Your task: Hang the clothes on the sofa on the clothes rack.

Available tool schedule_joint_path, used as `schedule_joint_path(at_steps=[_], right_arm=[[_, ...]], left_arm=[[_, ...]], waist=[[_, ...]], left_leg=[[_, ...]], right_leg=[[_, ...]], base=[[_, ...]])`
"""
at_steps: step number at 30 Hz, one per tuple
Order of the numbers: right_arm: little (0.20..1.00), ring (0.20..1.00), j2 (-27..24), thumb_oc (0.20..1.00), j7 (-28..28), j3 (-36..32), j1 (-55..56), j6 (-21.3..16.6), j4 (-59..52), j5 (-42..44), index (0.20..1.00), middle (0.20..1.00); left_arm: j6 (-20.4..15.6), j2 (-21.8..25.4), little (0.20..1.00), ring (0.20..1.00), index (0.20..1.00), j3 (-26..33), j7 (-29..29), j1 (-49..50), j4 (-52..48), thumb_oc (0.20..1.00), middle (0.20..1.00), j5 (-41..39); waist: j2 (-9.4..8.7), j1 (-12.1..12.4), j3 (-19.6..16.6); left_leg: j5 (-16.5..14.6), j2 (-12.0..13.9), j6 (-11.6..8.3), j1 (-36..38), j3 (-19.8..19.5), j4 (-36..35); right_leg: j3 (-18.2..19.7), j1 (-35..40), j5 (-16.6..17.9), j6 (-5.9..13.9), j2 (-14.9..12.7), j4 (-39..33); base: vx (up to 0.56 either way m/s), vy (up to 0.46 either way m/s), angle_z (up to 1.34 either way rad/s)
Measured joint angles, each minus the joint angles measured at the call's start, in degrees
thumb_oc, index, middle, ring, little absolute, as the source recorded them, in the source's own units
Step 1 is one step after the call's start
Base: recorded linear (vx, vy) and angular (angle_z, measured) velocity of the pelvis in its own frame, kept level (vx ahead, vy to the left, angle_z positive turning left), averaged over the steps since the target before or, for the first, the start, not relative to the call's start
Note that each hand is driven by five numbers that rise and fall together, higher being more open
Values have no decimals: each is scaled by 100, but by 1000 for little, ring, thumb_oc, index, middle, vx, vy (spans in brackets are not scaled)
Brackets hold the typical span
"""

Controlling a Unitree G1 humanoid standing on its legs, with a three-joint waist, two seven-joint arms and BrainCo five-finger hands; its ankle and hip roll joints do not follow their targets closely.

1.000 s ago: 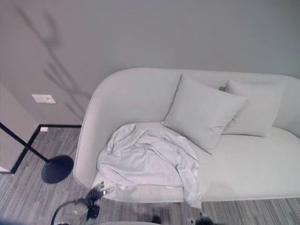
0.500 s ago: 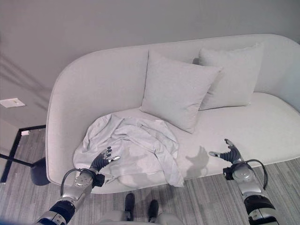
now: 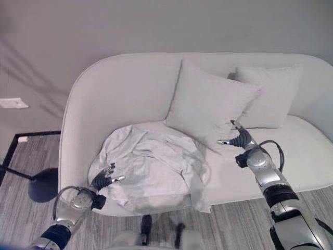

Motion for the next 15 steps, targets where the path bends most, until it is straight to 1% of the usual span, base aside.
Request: schedule_joint_path(at_steps=[1,2,3,4,5,6,7,8,9,10,11,12,14,15], right_arm=[[1000,1000,4,1000,11,83,-124,-1,4,1,1000,1000],[1000,1000,5,1000,22,145,-205,-1,10,1,1000,1000],[1000,1000,7,1000,59,198,-258,-41,116,1,1000,1000],[1000,1000,14,1000,94,177,-202,3,167,1,1000,1000],[1000,1000,43,1000,119,179,-152,20,213,8,1000,1000],[1000,1000,104,1000,148,212,-188,28,262,9,1000,1000],[1000,1000,101,1000,155,240,-343,11,342,15,1000,1000],[1000,1000,95,1000,160,299,-566,-10,513,17,1000,1000],[1000,1000,95,1000,159,339,-772,5,681,19,1000,1000],[1000,1000,96,1000,156,412,-910,18,781,23,1000,1000],[1000,1000,73,1000,151,581,-1327,23,1005,28,1000,1000],[1000,1000,64,1000,144,663,-1510,20,1047,25,1000,1000],[1000,1000,58,1000,131,789,-1863,20,1154,26,1000,1000],[1000,1000,59,1000,122,814,-1899,16,1141,25,1000,1000]], left_arm=[[-2,56,1000,1000,1000,-1,34,-194,-2,1000,1000,2],[-2,87,1000,1000,1000,-1,56,-318,-1,1000,1000,4],[10,126,1000,1000,1000,-62,71,-503,14,1000,1000,88],[13,184,1000,1000,1000,-98,65,-544,-111,1000,1000,193],[-6,268,1000,1000,1000,-118,56,-510,-275,1000,1000,238],[-1,346,1000,1000,1000,-125,62,-526,-390,1000,1000,268],[-4,356,1000,1000,1000,-176,71,-551,-476,1000,1000,270],[-6,377,1000,1000,1000,-269,72,-606,-510,1000,1000,289],[0,374,1000,1000,1000,-369,72,-643,-508,1000,1000,375],[6,354,1000,1000,1000,-426,66,-649,-505,1000,1000,436],[13,330,1000,1000,1000,-688,55,-789,-525,1000,1000,489],[16,322,1000,1000,1000,-782,69,-890,-528,1000,1000,495],[14,306,1000,1000,1000,-866,71,-1214,-532,1000,1000,614],[15,301,1000,1000,1000,-864,75,-1330,-534,1000,1000,641]], waist=[[-13,12,119],[-38,38,207],[-74,5,291],[-161,-14,327],[-298,8,369],[-494,51,437],[-447,26,430],[-411,25,464],[-350,33,508],[-301,82,523],[-275,83,612],[-279,82,684],[-269,59,833],[-270,43,839]], left_leg=[[44,22,12,-128,-165,42],[57,34,-3,-216,-230,68],[97,21,-67,-322,-407,47],[105,-39,-55,-330,-493,-22],[116,-99,-75,-336,-517,-41],[114,-138,-96,-429,-594,-45],[110,1,-116,-600,-620,-29],[154,118,-186,-728,-593,-37],[204,211,-259,-793,-608,-37],[290,334,-317,-843,-606,-31],[384,460,-570,-927,-636,-35],[388,508,-640,-928,-634,-34],[375,535,-676,-958,-635,-35],[372,544,-689,-991,-634,-35]], right_leg=[[117,-31,213,162,-82,-552],[198,-112,354,207,-102,-794],[392,0,637,325,-98,-1354],[416,36,782,340,-128,-1446],[265,173,902,323,-159,-1438],[120,302,1209,20,-126,-1442],[-77,182,1202,-81,-2,-1440],[-187,93,1286,-116,90,-1411],[-270,64,1328,-194,193,-1410],[-371,41,1338,-220,273,-1409],[-426,-16,1315,-265,421,-1411],[-445,-26,1309,-273,469,-1412],[-447,-53,1298,-288,501,-1411],[-447,-87,1297,-290,504,-1412]], base=[[47,-166,42],[65,-102,75],[78,-184,91],[49,-216,119],[9,-334,125],[-49,-189,119],[-106,-235,96],[-67,-118,63],[-86,-149,32],[-46,-85,19],[-46,-85,3],[-30,-63,-1],[-6,-13,-2],[0,0,0]])
